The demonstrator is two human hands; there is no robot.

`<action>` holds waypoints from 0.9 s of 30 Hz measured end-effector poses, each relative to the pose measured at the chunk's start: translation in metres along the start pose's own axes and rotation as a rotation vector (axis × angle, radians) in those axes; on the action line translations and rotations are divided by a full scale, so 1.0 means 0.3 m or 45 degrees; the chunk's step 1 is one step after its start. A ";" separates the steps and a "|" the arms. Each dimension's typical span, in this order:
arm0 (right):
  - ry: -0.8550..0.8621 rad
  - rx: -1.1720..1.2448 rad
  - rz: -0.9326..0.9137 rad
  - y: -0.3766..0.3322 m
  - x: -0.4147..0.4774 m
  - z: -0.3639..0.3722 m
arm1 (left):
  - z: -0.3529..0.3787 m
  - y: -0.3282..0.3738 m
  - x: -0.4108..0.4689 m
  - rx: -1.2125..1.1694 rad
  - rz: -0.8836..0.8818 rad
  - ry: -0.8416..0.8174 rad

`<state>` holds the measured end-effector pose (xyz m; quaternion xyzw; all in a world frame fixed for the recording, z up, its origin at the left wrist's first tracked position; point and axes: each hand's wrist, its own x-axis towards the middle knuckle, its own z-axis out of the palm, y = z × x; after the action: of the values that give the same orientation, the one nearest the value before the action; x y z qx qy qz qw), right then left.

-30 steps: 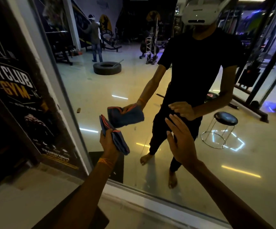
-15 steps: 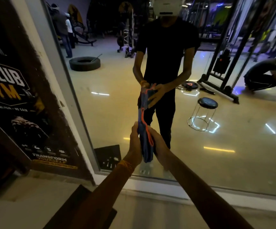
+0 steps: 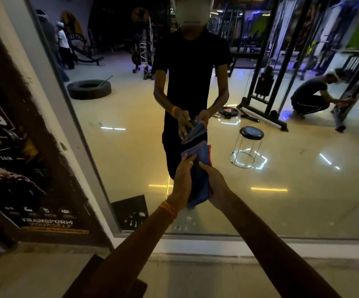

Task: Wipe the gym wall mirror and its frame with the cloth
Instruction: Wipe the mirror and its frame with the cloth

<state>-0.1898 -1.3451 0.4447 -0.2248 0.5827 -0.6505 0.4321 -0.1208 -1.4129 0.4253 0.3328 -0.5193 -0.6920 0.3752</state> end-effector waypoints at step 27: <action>1.024 -1.196 -1.523 -0.440 0.480 0.187 | -0.301 0.758 0.516 1.754 1.786 0.488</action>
<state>-0.2605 -1.5023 0.5522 -0.4020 0.6841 -0.4904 -0.3605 -0.0815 -1.6298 0.6130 0.2019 -0.8166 0.2026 0.5013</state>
